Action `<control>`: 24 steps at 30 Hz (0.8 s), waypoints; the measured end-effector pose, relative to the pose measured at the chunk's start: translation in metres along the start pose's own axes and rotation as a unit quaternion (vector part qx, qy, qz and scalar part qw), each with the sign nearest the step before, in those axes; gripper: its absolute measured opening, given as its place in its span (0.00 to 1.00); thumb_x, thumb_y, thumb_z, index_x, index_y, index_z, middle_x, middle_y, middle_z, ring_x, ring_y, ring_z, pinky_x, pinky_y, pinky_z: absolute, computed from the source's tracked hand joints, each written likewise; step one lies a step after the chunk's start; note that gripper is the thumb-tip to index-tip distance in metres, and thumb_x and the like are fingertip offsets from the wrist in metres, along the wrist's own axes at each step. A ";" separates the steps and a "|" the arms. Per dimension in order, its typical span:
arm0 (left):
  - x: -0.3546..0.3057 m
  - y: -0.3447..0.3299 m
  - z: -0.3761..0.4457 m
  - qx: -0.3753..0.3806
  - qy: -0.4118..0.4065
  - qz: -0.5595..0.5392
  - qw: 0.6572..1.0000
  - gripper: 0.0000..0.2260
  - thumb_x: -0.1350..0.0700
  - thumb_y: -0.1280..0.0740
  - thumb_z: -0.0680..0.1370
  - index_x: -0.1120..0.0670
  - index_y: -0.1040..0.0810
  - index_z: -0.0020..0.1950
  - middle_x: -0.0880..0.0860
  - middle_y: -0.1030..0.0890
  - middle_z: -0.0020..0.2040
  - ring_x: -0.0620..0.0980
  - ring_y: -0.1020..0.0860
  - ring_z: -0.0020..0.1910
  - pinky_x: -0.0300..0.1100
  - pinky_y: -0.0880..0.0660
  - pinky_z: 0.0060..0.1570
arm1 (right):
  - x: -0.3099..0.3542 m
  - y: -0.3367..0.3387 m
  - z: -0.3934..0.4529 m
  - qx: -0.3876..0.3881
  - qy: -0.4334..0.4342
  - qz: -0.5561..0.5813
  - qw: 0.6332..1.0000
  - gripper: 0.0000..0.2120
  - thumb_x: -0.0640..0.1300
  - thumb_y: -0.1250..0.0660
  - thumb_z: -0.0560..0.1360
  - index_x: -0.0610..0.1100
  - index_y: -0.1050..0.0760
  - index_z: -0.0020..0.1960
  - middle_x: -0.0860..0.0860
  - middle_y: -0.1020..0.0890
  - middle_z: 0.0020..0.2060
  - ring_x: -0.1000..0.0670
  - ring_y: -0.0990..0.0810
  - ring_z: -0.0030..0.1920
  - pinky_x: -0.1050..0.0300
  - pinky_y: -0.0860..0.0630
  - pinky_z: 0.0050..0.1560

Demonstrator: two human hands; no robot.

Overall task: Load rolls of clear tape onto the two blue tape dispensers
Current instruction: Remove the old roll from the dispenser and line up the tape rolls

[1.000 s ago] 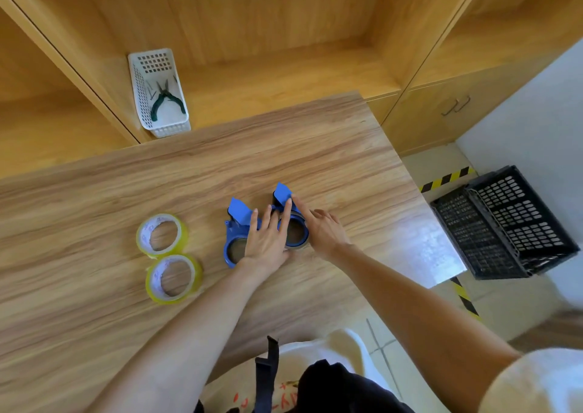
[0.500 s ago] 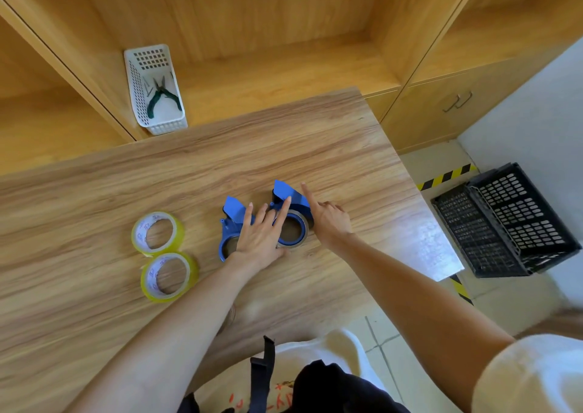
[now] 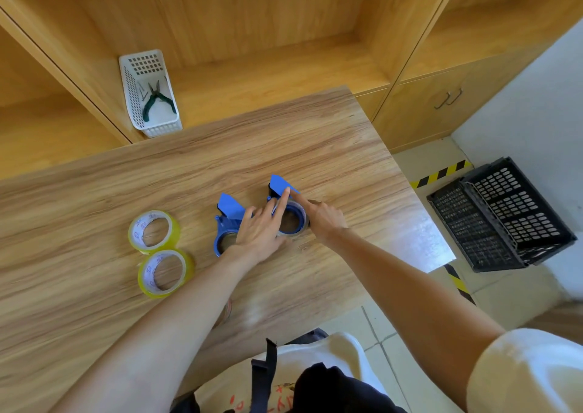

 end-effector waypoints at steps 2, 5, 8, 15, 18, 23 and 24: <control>-0.001 0.002 0.000 0.000 -0.005 -0.006 1.000 0.49 0.42 0.30 0.74 0.51 0.64 0.79 0.54 0.33 0.73 0.52 0.31 0.69 0.47 0.39 0.67 | -0.001 0.001 -0.003 0.001 -0.003 0.025 1.000 0.40 0.35 0.41 0.78 0.64 0.57 0.78 0.46 0.24 0.62 0.39 0.21 0.57 0.47 0.28 0.47; 0.001 0.009 -0.008 -0.021 -0.017 -0.015 1.000 0.50 0.42 0.29 0.73 0.51 0.62 0.79 0.53 0.33 0.72 0.53 0.29 0.66 0.48 0.39 0.67 | -0.004 0.003 -0.005 -0.005 -0.001 0.033 0.999 0.42 0.34 0.41 0.78 0.64 0.58 0.78 0.49 0.28 0.68 0.40 0.22 0.60 0.47 0.28 0.47; 0.007 0.019 -0.019 -0.057 -0.034 -0.022 0.998 0.50 0.44 0.26 0.71 0.50 0.59 0.80 0.51 0.32 0.70 0.53 0.25 0.58 0.48 0.38 0.66 | -0.004 0.002 -0.006 -0.014 0.009 0.043 0.999 0.41 0.35 0.40 0.77 0.62 0.57 0.78 0.51 0.35 0.74 0.41 0.25 0.64 0.46 0.25 0.51; 0.026 0.038 -0.047 -0.102 -0.030 0.009 0.994 0.48 0.43 0.25 0.70 0.48 0.52 0.80 0.50 0.34 0.73 0.52 0.25 0.60 0.47 0.36 0.65 | 0.018 -0.003 -0.005 -0.085 0.046 0.018 0.995 0.39 0.34 0.39 0.75 0.53 0.52 0.79 0.50 0.42 0.77 0.44 0.39 0.75 0.45 0.30 0.66; 0.036 0.044 -0.067 -0.115 -0.013 0.022 0.993 0.47 0.43 0.26 0.70 0.48 0.51 0.80 0.52 0.34 0.73 0.52 0.26 0.64 0.48 0.36 0.66 | 0.034 -0.002 -0.008 -0.097 0.067 0.004 0.993 0.35 0.37 0.39 0.77 0.50 0.50 0.79 0.49 0.40 0.77 0.45 0.40 0.75 0.46 0.33 0.66; 0.055 0.046 -0.106 -0.112 0.005 0.007 0.994 0.44 0.42 0.27 0.70 0.47 0.48 0.79 0.49 0.32 0.72 0.51 0.28 0.64 0.47 0.38 0.67 | 0.062 -0.009 -0.009 -0.100 0.101 -0.042 0.989 0.31 0.40 0.38 0.78 0.45 0.45 0.78 0.48 0.36 0.75 0.43 0.38 0.74 0.46 0.34 0.67; 0.061 0.045 -0.115 -0.107 0.011 0.000 0.994 0.42 0.41 0.28 0.70 0.46 0.46 0.78 0.49 0.32 0.72 0.52 0.28 0.64 0.46 0.40 0.68 | 0.069 -0.011 -0.009 -0.099 0.107 -0.045 0.988 0.30 0.39 0.37 0.77 0.44 0.44 0.76 0.47 0.35 0.74 0.43 0.38 0.74 0.46 0.33 0.67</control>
Point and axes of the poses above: each hand's wrist, its own z-axis towards the middle knuckle, its own y-axis out of the back of the hand, x = y × z, the point moved 1 cm from there along z, towards the middle knuckle
